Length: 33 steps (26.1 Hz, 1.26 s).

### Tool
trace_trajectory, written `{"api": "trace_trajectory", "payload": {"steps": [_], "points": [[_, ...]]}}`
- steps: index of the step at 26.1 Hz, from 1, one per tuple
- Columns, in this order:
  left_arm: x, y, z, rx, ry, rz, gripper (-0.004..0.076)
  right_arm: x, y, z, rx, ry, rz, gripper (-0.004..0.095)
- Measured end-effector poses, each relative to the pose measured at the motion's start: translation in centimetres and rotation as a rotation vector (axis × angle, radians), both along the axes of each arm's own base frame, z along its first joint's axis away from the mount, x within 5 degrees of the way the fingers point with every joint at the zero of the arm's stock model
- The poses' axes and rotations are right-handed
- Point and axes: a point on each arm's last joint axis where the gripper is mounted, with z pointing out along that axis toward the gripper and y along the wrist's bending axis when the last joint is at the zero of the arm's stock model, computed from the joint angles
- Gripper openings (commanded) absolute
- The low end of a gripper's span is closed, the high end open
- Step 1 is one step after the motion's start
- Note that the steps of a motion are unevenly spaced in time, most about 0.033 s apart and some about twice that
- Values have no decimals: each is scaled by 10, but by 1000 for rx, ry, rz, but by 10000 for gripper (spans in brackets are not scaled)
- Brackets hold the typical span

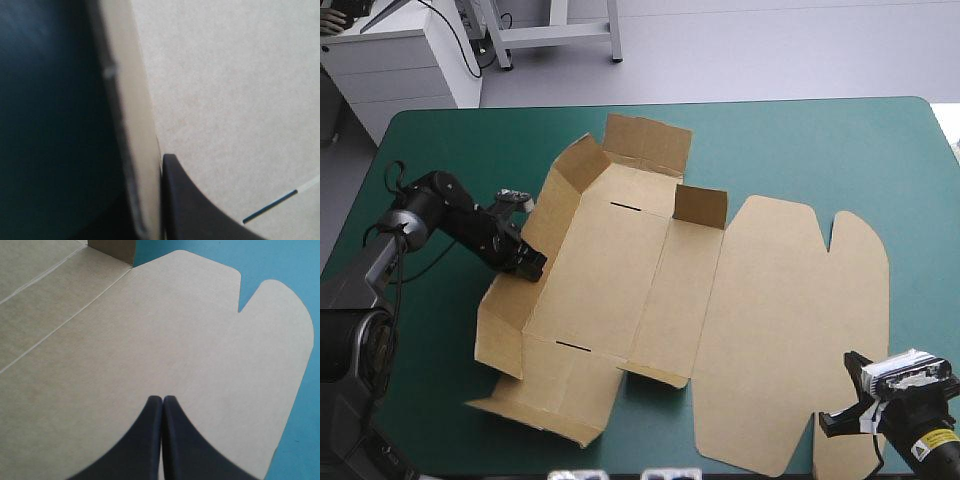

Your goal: Fold the box

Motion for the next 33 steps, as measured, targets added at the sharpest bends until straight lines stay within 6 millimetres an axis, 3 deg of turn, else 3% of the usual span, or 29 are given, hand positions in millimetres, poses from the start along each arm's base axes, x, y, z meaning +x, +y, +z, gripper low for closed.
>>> {"api": "trace_trajectory", "payload": {"steps": [7, 11, 16, 17, 23, 29, 33], "points": [[24, -36, 65, 245, -301, -184, -8, 0, 0, 0, 0, 0, 0, -20], [23, -64, 89, 408, -441, -343, -8, 0, 0, 0, 0, 0, 0, -20], [11, -107, 96, 591, -571, -577, -8, 0, 0, 0, 0, 0, 0, -20], [4, -125, 99, 640, -635, -648, -8, 0, 0, 0, 0, 0, 0, -20], [-20, -172, 108, 741, -790, -814, -8, 0, 0, 0, -6, -1, -2, -18], [-54, -200, 131, 783, -934, -905, -8, 0, -1, 0, -15, -2, -4, -18], [-71, -190, 133, 846, -1013, -948, -8, 0, -1, 0, -15, -3, -4, -18]]}}
